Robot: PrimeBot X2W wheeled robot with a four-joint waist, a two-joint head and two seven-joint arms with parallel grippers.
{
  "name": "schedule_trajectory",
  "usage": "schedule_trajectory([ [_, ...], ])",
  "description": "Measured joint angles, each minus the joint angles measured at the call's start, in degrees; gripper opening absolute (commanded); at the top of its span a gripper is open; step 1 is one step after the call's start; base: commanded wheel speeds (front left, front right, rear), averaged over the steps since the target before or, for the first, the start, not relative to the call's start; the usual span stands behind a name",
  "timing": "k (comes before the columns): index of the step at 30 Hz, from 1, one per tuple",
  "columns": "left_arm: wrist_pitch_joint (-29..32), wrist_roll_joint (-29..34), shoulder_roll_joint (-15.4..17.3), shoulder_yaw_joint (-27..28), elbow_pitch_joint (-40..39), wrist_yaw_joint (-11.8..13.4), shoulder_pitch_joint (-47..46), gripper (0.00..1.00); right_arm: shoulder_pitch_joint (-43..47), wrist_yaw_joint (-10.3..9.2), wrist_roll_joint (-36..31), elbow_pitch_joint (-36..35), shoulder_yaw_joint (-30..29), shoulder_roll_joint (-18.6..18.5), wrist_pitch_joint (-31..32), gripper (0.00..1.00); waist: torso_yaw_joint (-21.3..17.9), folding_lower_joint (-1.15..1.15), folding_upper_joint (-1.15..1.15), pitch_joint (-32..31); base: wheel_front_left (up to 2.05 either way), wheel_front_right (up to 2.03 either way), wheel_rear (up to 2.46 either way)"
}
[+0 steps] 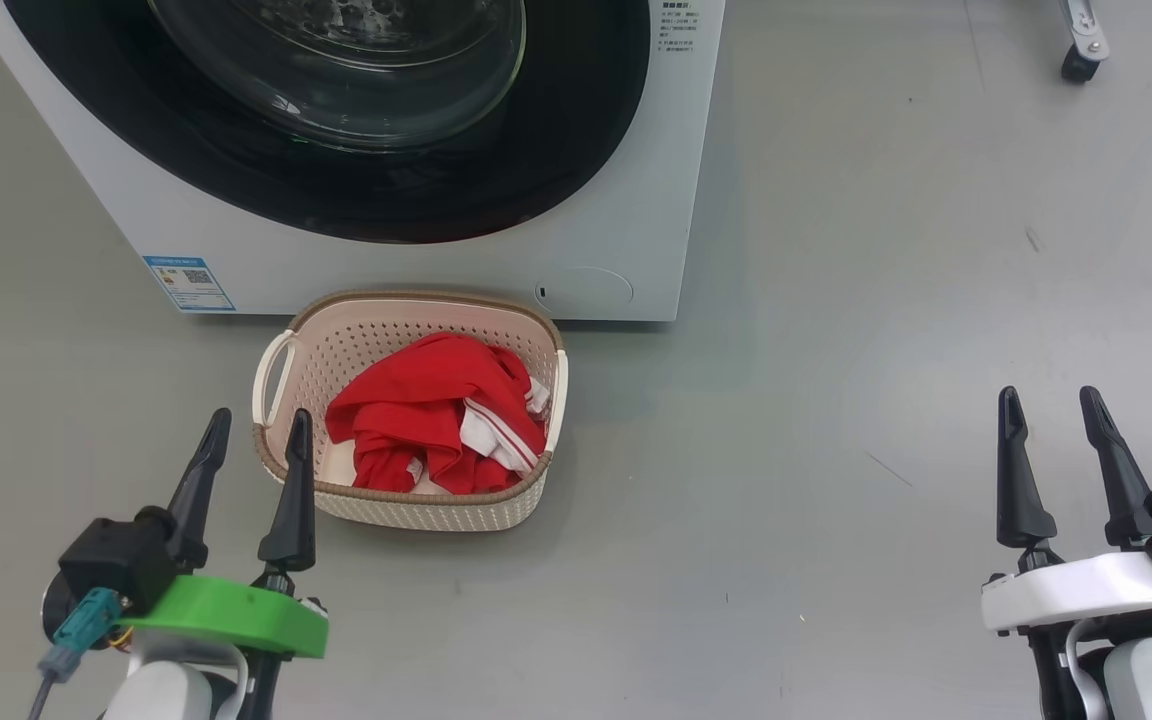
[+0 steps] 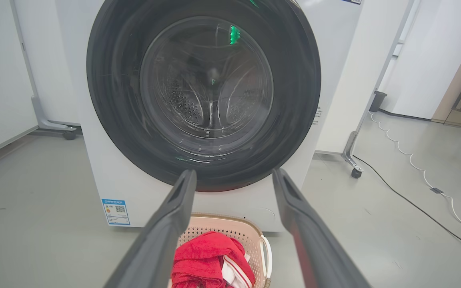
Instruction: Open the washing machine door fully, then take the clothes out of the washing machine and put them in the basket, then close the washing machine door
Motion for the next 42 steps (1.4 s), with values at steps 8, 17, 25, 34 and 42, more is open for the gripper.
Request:
schedule_trajectory([
  [8,0.01,-0.07,-1.12,-1.15,2.96,0.01,1.35,0.00,0.99,0.04,0.00,3.20,0.44,1.68,0.08,0.00,-0.03,0.00,0.00,-0.03,0.00,0.00,0.00],
  [17,0.59,-5.05,-1.24,-1.02,2.70,0.01,2.12,0.00,1.16,0.07,4.80,3.52,0.38,1.90,0.91,0.00,-0.14,0.00,0.00,-0.60,0.00,0.00,0.00],
  [25,2.38,-11.55,-1.48,0.24,2.59,0.01,2.14,0.00,1.14,0.13,13.15,4.10,-0.18,2.11,2.76,0.00,-0.27,0.00,0.00,-1.24,0.00,0.00,0.00],
  [34,4.10,-17.73,-1.53,1.25,2.55,0.01,2.15,0.00,1.07,0.48,19.25,4.79,-0.98,2.35,4.74,0.00,-0.39,0.00,0.00,-1.82,0.00,0.00,0.00],
  [42,5.63,-22.72,-1.52,2.45,2.57,0.01,2.17,0.00,0.80,0.66,25.25,5.36,-1.59,2.54,6.43,0.00,-0.50,0.00,0.00,-2.34,0.00,0.00,0.00],
])
